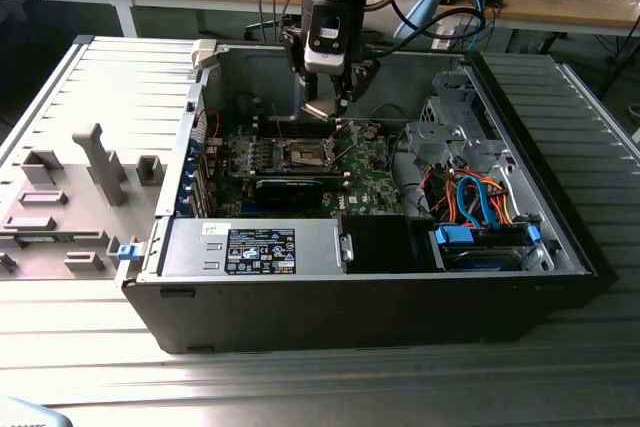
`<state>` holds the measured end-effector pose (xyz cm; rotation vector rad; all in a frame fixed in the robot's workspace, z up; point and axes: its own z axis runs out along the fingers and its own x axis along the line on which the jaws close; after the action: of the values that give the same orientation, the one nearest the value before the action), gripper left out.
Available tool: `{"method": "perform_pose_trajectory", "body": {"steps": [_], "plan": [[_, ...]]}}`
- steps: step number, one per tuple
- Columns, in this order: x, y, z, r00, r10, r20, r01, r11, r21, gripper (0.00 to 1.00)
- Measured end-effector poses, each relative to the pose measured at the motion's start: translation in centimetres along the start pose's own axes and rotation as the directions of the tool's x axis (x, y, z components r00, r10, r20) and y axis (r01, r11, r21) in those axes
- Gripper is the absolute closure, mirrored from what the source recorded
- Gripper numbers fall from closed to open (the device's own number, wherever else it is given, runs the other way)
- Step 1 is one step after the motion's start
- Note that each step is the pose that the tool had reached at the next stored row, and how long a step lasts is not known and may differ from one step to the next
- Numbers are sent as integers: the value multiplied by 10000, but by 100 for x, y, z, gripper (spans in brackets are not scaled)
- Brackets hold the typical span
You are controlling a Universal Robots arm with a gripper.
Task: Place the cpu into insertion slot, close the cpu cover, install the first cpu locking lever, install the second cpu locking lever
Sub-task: 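Place the cpu into insertion slot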
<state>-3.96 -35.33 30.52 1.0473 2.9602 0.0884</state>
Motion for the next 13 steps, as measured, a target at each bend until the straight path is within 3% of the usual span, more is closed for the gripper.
{"method": "perform_pose_trajectory", "body": {"steps": [13], "plan": [[0,-1,8,9997,233,12,-233,9997,-4,46]]}}
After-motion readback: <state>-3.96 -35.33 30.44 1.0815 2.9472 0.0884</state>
